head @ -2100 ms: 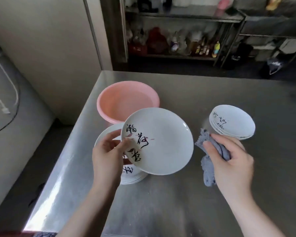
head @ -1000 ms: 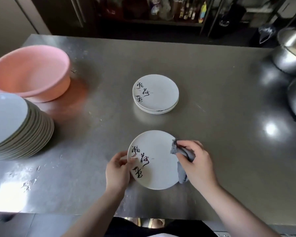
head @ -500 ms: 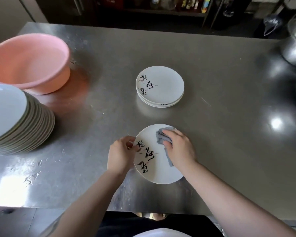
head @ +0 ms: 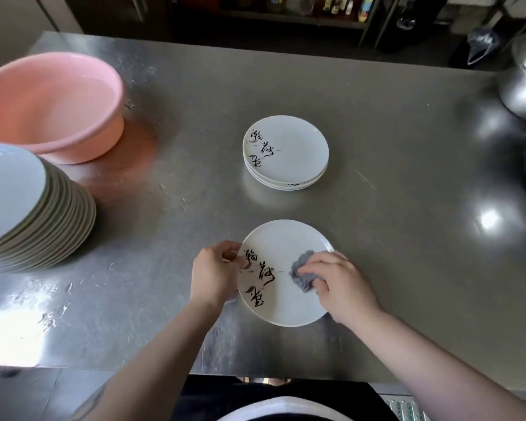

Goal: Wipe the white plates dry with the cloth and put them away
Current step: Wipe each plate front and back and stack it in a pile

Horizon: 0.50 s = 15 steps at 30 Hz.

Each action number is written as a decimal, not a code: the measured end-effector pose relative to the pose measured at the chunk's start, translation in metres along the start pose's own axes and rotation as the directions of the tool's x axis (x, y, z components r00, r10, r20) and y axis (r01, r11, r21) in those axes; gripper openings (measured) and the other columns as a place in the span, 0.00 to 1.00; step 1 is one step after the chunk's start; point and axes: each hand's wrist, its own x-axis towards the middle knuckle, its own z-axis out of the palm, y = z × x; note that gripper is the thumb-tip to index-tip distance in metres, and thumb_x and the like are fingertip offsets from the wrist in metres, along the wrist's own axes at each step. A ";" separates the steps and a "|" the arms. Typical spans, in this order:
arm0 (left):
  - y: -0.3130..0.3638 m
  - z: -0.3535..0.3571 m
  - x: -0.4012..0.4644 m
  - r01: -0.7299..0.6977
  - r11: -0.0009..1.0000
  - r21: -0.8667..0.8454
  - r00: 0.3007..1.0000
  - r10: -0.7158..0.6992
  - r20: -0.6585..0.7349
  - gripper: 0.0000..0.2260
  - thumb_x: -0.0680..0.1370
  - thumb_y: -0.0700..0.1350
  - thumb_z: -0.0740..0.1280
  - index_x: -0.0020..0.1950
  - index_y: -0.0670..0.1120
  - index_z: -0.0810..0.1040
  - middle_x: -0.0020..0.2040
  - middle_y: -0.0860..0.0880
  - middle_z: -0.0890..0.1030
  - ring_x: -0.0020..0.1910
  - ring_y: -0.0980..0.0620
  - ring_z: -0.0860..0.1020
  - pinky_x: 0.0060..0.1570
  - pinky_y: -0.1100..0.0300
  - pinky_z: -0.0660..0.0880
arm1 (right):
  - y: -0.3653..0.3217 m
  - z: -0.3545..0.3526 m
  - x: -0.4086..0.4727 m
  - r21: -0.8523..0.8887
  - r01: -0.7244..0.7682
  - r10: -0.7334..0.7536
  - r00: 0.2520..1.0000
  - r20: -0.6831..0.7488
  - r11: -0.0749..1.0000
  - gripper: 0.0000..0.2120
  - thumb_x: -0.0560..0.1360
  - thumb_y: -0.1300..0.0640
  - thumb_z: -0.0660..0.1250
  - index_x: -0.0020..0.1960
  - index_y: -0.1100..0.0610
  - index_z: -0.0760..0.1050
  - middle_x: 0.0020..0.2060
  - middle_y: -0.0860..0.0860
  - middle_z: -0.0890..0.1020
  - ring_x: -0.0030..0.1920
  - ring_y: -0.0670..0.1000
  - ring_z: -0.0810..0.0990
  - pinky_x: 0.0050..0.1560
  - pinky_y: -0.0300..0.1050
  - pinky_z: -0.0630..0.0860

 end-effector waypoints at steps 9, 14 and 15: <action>0.015 -0.009 0.021 -0.129 0.969 0.212 0.989 0.141 -0.044 0.05 0.74 0.43 0.70 0.47 0.50 0.84 0.39 0.55 0.83 0.39 0.53 0.80 0.40 0.63 0.72 | -0.032 -0.003 0.046 0.022 0.190 -0.182 0.966 -0.184 0.982 0.19 0.65 0.74 0.66 0.50 0.58 0.82 0.48 0.51 0.82 0.50 0.59 0.77 0.48 0.54 0.78; 0.025 0.002 0.035 -0.209 0.933 0.293 0.978 0.199 0.064 0.06 0.76 0.46 0.71 0.48 0.44 0.84 0.42 0.47 0.85 0.43 0.47 0.80 0.38 0.63 0.68 | -0.050 0.015 0.076 -0.055 0.231 -0.233 0.972 -0.031 0.971 0.12 0.71 0.66 0.67 0.52 0.58 0.82 0.50 0.52 0.81 0.53 0.57 0.75 0.50 0.52 0.75; 0.024 0.002 0.036 -0.199 0.930 0.308 0.980 0.188 0.066 0.05 0.76 0.44 0.71 0.48 0.44 0.84 0.42 0.46 0.84 0.43 0.47 0.80 0.38 0.62 0.68 | -0.048 0.016 0.078 -0.054 0.222 -0.224 0.974 -0.032 0.973 0.11 0.71 0.65 0.67 0.51 0.58 0.82 0.50 0.52 0.81 0.53 0.57 0.76 0.50 0.52 0.75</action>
